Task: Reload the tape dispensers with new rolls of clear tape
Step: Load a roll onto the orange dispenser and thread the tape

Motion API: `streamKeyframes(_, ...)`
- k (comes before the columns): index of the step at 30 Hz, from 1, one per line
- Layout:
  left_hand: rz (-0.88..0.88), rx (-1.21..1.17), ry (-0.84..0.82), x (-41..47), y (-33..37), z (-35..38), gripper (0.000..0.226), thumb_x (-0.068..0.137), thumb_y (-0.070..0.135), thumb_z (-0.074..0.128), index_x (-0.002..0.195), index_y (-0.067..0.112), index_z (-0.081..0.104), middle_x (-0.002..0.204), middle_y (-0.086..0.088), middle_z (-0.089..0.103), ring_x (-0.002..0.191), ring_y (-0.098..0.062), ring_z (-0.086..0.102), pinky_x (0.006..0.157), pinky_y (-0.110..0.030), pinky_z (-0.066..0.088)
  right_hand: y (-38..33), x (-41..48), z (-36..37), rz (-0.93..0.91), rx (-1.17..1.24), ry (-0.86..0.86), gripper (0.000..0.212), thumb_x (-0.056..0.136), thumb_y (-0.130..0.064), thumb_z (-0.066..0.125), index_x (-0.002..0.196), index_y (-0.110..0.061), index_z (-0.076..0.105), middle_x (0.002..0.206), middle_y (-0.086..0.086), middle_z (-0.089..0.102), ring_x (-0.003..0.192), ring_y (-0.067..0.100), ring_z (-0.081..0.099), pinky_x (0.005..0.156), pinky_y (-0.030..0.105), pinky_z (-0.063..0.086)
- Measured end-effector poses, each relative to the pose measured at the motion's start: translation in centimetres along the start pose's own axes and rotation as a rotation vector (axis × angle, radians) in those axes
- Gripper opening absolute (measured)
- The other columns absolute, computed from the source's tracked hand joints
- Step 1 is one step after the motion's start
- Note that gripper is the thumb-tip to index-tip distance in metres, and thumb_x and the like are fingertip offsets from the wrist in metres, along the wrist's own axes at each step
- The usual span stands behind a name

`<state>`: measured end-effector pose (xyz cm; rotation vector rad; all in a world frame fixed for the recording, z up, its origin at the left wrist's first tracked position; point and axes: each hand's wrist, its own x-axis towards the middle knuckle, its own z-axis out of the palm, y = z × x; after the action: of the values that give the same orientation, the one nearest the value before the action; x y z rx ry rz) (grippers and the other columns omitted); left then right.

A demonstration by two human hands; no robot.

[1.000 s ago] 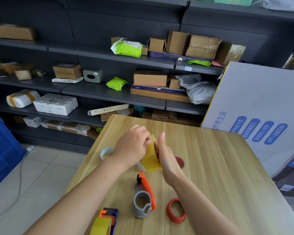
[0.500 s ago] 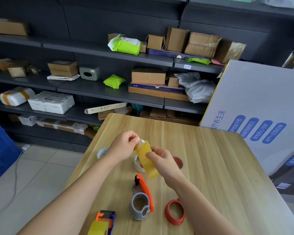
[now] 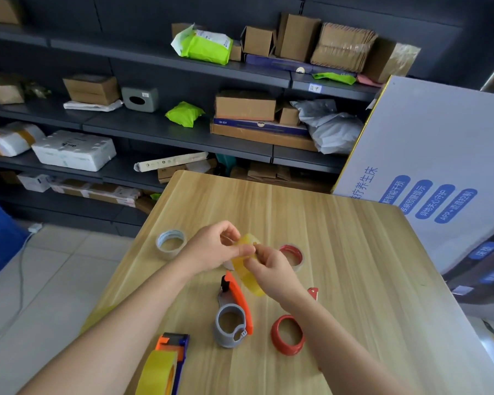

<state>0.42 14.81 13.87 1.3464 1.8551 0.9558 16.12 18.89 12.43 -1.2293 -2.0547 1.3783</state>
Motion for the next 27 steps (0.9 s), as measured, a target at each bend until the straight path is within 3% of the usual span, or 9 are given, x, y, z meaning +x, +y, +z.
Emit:
streamKeyframes(2,0.030,0.028,0.003,-0.1,-0.4,1.0,0.022,0.078,0.033,0.076,0.082,0.017,0.063,0.103,0.001,0.063,0.092,-0.008,0.058,0.070,-0.018,0.050,0.7,0.0,0.2,-0.020,-0.001,-0.003,0.023,0.093,-0.018,0.054,0.077,-0.003,0.050,0.063,-0.001,0.036,0.057,0.012,0.034,0.052,0.027,0.029)
streamKeyframes(5,0.081,0.030,0.031,-0.3,-0.8,2.2,0.017,0.083,0.019,0.071,0.070,0.020,0.061,0.107,0.001,0.061,0.099,-0.010,0.056,0.082,-0.019,0.040,1.5,-0.3,0.4,-0.032,0.001,0.000,0.024,0.095,-0.019,0.056,0.075,-0.013,0.045,0.061,-0.007,0.031,0.055,0.008,0.029,0.049,0.021,0.025)
streamKeyframes(7,0.099,0.042,0.049,-0.2,-1.2,2.6,0.022,0.084,0.016,0.070,0.068,0.023,0.058,0.102,0.002,0.062,0.097,-0.011,0.057,0.085,-0.023,0.041,2.1,-0.5,0.5,-0.018,0.009,-0.008,0.024,0.094,-0.018,0.056,0.075,-0.009,0.044,0.063,-0.005,0.031,0.056,0.010,0.030,0.050,0.023,0.026)
streamKeyframes(10,0.108,0.002,0.053,-0.1,-2.1,2.7,0.010,0.080,0.019,0.074,0.081,0.021,0.065,0.094,0.008,0.065,0.091,-0.008,0.060,0.085,-0.026,0.047,2.5,-0.7,0.6,-0.010,0.025,-0.015,0.031,0.092,-0.023,0.055,0.084,0.006,0.048,0.068,0.003,0.036,0.062,0.014,0.035,0.056,0.031,0.030)
streamKeyframes(12,0.125,-0.019,0.039,-0.3,-2.4,2.9,0.015,0.077,0.021,0.078,0.088,0.022,0.069,0.093,0.012,0.066,0.092,-0.005,0.062,0.084,-0.024,0.049,2.6,-0.8,0.5,-0.007,0.031,-0.009,0.039,0.089,-0.032,0.054,0.090,0.007,0.051,0.070,0.004,0.038,0.064,0.015,0.036,0.058,0.033,0.031)
streamKeyframes(15,0.179,0.044,0.126,-0.4,-2.3,3.2,0.005,0.079,0.018,0.075,0.084,0.018,0.073,0.089,0.010,0.068,0.087,-0.007,0.064,0.080,-0.027,0.051,2.8,-0.7,0.8,-0.014,0.010,0.016,0.036,0.086,-0.030,0.054,0.084,0.005,0.047,0.069,0.004,0.035,0.063,0.016,0.034,0.057,0.033,0.029)
streamKeyframes(20,0.296,0.285,0.146,-0.3,-1.9,4.2,0.009,0.092,0.013,0.053,0.083,0.011,0.054,0.092,0.003,0.053,0.083,-0.017,0.052,0.072,-0.030,0.042,3.2,-0.6,1.1,-0.028,0.044,0.021,0.030,0.090,-0.019,0.056,0.080,0.007,0.042,0.069,0.006,0.034,0.062,0.016,0.032,0.057,0.032,0.028)
streamKeyframes(23,0.194,0.297,0.210,0.0,-2.6,4.0,0.012,0.097,0.013,0.042,0.086,0.015,0.043,0.092,-0.002,0.053,0.084,-0.021,0.050,0.069,-0.032,0.036,3.2,-0.4,0.8,0.010,0.085,-0.004,0.040,0.079,-0.030,0.053,0.087,0.008,0.048,0.071,0.007,0.040,0.065,0.018,0.038,0.060,0.035,0.032)
streamKeyframes(27,0.004,0.291,0.257,0.9,-4.3,2.8,0.014,0.099,0.013,0.038,0.086,0.012,0.043,0.085,-0.005,0.057,0.079,-0.025,0.052,0.063,-0.036,0.037,3.4,-0.3,0.4,0.019,0.075,-0.067,0.048,0.070,-0.037,0.049,0.094,0.004,0.058,0.073,0.010,0.049,0.068,0.017,0.046,0.064,0.035,0.037)
